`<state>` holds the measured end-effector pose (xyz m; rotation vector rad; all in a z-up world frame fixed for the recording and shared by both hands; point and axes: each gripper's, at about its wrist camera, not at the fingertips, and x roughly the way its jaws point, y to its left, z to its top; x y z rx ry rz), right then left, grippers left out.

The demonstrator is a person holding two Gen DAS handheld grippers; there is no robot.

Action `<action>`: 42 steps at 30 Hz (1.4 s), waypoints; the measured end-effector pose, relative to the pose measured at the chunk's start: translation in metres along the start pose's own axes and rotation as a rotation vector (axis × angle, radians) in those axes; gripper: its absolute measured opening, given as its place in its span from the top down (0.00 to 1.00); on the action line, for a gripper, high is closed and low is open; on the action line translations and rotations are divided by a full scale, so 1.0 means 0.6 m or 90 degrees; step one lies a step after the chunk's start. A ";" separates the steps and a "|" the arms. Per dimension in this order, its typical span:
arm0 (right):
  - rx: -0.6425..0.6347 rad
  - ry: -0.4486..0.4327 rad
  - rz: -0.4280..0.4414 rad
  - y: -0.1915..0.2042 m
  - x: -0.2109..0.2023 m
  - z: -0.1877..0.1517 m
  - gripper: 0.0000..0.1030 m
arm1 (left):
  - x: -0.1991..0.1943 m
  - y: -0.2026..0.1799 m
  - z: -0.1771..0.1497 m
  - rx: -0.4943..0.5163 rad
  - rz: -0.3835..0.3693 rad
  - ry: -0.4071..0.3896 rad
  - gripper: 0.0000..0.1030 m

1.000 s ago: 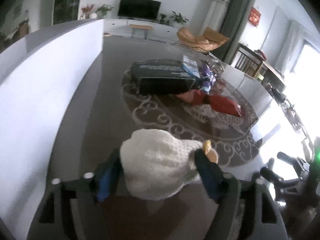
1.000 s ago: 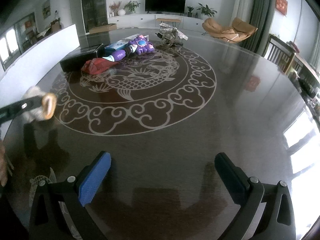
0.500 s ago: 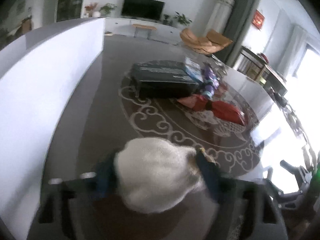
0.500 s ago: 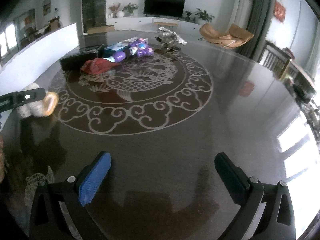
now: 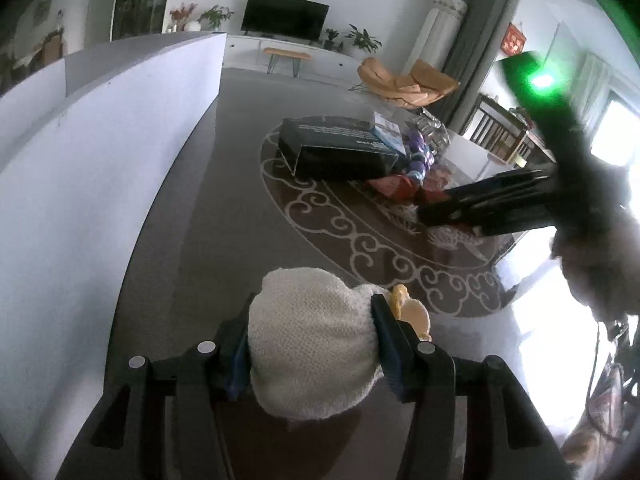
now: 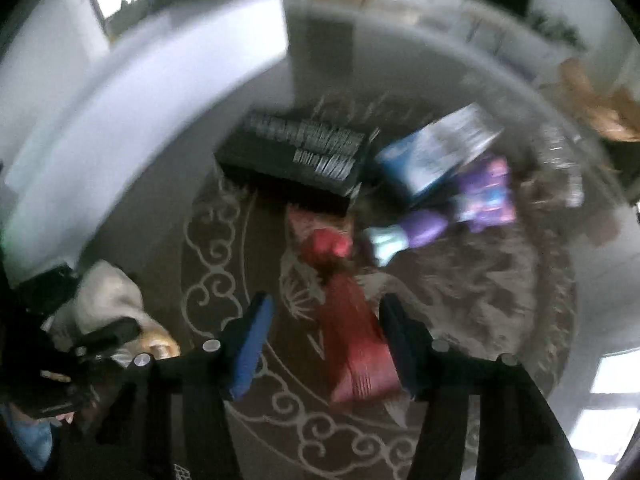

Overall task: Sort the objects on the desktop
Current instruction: 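Grasp the white knit hat with the left gripper, then grasp the red snack bag with the right gripper while the left holds the hat, then carry hat and snack bag into the cardboard bin and open both grippers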

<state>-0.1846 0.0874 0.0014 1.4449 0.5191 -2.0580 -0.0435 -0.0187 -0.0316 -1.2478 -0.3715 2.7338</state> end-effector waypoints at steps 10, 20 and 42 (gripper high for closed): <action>0.060 -0.042 0.026 -0.011 -0.022 -0.051 0.83 | -0.012 -0.019 -0.003 0.029 -0.002 -0.020 0.49; 0.054 -0.187 0.091 0.062 -0.171 -0.037 0.83 | -0.165 -0.023 0.003 -0.028 -0.087 -0.110 0.50; -0.170 -0.202 0.192 0.541 -0.071 0.086 0.33 | -0.292 0.386 0.051 -0.172 0.305 -0.006 0.35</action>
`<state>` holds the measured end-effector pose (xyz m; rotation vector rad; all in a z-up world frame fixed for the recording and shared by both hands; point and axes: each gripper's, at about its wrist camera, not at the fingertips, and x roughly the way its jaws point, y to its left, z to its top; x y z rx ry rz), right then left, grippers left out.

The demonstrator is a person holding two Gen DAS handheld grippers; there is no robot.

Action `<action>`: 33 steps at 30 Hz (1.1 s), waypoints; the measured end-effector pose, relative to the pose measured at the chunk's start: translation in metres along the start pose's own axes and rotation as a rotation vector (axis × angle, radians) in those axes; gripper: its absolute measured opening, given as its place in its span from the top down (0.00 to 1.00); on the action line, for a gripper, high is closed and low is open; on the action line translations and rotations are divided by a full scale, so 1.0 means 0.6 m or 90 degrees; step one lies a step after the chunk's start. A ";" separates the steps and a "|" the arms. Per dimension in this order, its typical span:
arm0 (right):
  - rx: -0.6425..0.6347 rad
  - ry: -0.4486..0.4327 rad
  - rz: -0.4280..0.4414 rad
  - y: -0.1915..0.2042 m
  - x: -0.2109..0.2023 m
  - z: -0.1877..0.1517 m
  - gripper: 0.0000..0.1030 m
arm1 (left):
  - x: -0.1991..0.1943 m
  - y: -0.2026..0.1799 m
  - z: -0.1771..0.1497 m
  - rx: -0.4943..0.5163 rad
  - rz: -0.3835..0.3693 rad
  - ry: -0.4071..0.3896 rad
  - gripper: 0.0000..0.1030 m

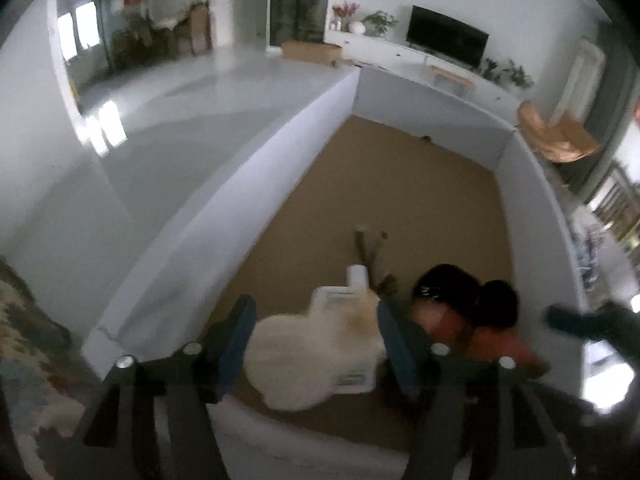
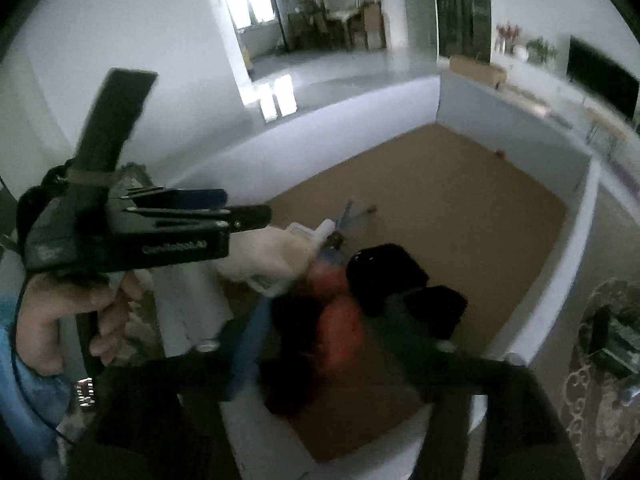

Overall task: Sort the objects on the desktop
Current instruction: 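Carry hat and snack bag into the cardboard bin and open both grippers, then move both tools back over the table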

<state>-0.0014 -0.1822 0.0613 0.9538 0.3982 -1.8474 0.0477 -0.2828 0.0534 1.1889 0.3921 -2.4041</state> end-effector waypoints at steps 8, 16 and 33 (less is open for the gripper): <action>-0.012 -0.182 -0.199 -0.069 -0.174 -0.115 0.02 | -0.119 -0.111 -0.032 0.026 -0.096 -0.125 0.31; 0.164 -0.087 -0.400 -0.263 -0.266 -0.347 0.02 | -0.222 -0.358 -0.111 0.172 -0.332 -0.168 0.10; 0.287 0.008 -0.472 -0.351 -0.293 -0.491 0.00 | -0.051 -0.577 -0.268 0.297 -0.289 0.031 0.10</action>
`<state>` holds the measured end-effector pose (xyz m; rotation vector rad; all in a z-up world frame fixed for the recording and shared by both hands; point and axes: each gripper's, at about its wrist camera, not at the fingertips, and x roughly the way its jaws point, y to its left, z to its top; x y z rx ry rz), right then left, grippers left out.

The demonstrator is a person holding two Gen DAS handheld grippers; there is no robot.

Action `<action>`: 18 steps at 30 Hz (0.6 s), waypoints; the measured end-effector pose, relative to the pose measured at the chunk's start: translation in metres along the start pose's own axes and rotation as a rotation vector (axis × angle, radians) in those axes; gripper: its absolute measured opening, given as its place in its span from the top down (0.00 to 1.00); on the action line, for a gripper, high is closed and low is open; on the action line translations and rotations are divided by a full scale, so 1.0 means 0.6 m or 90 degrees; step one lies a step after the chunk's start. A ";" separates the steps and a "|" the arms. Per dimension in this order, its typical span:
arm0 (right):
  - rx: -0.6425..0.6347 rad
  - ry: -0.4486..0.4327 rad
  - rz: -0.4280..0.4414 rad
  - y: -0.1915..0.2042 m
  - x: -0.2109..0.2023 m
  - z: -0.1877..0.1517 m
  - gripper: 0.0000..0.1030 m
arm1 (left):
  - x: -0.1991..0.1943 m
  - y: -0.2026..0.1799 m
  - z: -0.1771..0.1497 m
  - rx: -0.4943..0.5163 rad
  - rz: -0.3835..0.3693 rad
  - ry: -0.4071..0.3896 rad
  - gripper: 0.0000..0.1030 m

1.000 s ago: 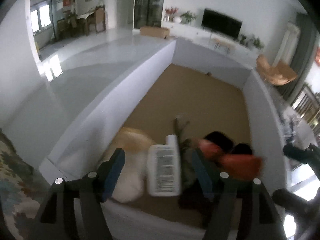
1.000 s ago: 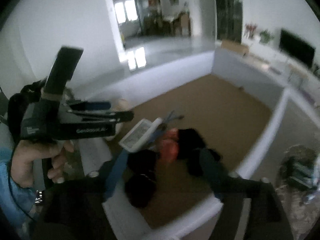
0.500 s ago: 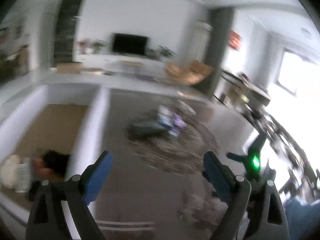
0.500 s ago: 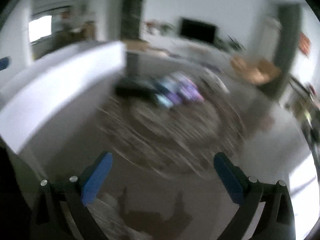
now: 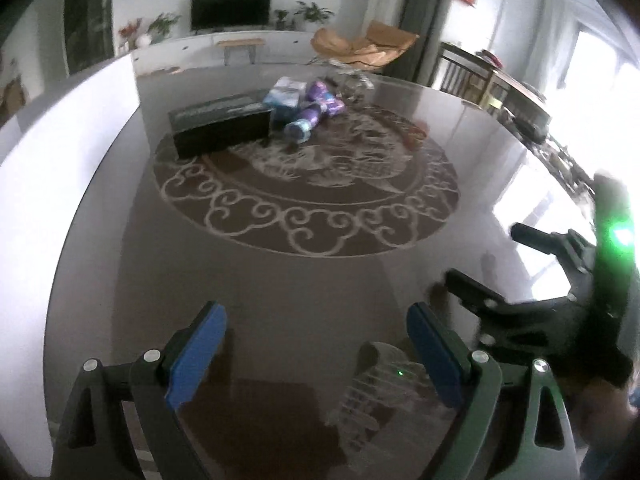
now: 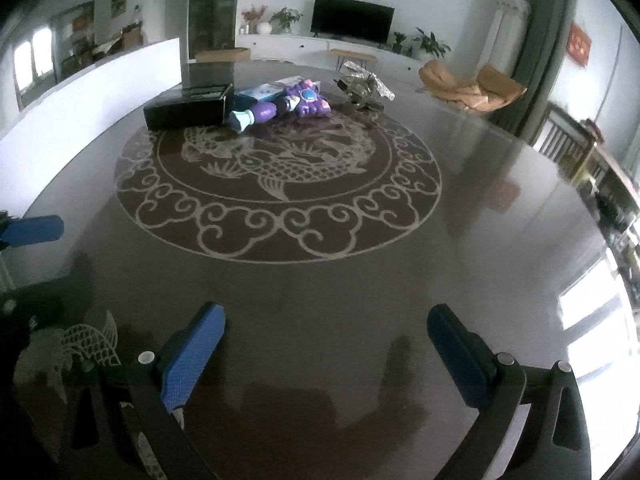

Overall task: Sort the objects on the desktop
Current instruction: 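Move both tools back over the table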

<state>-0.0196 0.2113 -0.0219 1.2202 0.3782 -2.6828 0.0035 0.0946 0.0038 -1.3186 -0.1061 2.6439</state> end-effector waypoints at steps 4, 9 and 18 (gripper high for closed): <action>0.007 0.004 0.006 -0.007 -0.001 -0.005 0.00 | 0.036 0.009 0.000 -0.004 0.024 -0.003 0.10; 0.020 0.010 0.021 -0.014 0.002 -0.005 0.00 | 0.046 0.017 0.001 -0.006 0.029 -0.005 0.10; 0.021 0.011 0.023 -0.015 0.003 -0.005 0.00 | 0.069 0.005 0.006 0.032 0.067 0.012 0.03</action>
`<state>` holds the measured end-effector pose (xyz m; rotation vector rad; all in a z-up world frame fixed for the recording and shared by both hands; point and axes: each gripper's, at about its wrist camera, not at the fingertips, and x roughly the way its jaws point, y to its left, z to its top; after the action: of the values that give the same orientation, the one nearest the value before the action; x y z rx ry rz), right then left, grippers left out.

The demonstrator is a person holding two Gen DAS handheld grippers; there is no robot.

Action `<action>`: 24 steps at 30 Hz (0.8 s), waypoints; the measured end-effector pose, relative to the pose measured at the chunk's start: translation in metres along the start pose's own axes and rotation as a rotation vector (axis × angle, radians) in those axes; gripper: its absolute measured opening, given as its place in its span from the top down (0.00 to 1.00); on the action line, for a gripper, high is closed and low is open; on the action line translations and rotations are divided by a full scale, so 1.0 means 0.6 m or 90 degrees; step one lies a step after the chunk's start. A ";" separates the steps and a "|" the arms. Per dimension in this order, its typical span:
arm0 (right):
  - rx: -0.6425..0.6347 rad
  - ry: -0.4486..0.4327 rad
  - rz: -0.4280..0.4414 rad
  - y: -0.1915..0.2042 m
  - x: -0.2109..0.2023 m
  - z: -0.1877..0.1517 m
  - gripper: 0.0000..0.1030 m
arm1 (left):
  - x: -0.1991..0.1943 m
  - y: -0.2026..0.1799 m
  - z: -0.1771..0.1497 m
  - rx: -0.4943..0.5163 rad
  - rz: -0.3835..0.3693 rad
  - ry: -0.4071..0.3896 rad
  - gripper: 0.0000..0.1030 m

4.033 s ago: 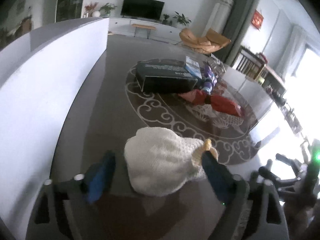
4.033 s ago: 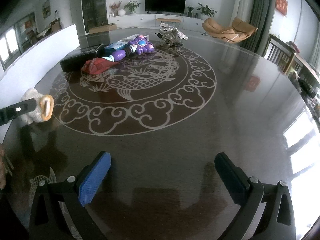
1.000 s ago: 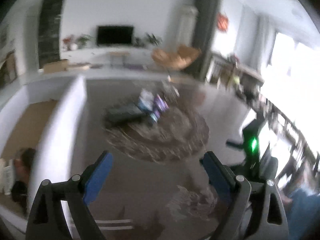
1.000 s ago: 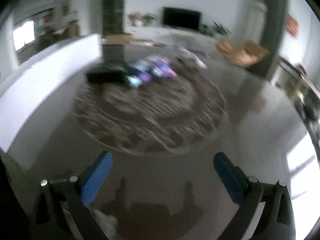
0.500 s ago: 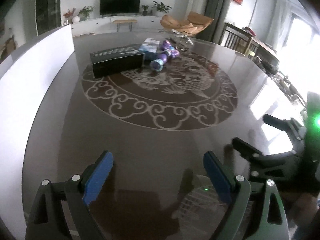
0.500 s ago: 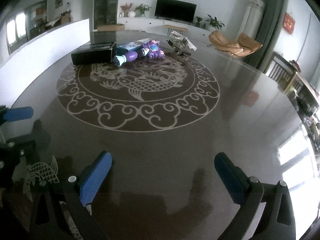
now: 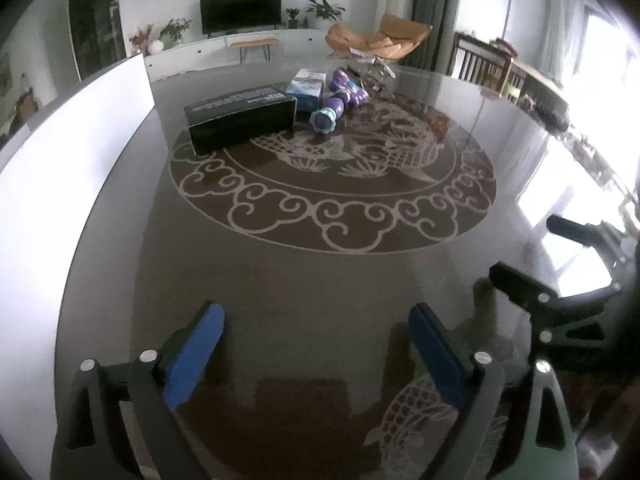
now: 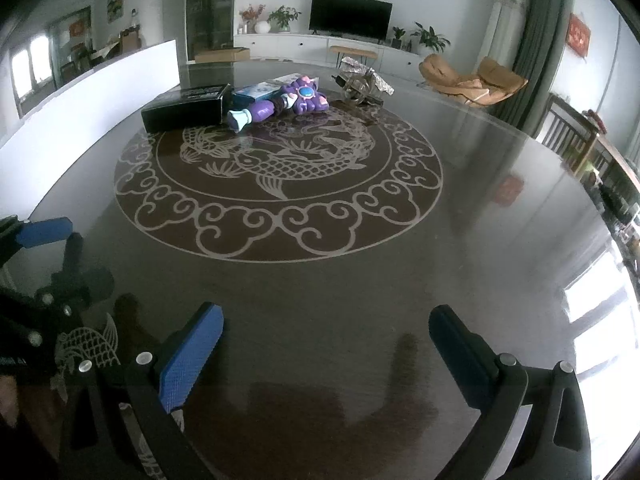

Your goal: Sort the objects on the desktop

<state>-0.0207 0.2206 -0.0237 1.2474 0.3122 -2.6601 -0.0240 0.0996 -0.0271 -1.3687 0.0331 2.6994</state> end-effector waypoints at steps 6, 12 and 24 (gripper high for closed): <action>0.003 0.002 0.004 -0.001 0.000 0.000 0.00 | 0.004 -0.004 0.000 0.011 0.014 0.010 0.00; 0.003 0.002 0.004 -0.002 0.001 0.000 0.00 | 0.003 -0.004 -0.001 0.011 0.016 0.009 0.00; 0.039 0.018 0.028 -0.014 0.007 0.001 0.00 | 0.003 -0.003 -0.001 0.010 0.016 0.010 0.00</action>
<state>-0.0260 0.2280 -0.0255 1.2957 0.2062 -2.6349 -0.0243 0.1018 -0.0291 -1.3936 0.0745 2.7035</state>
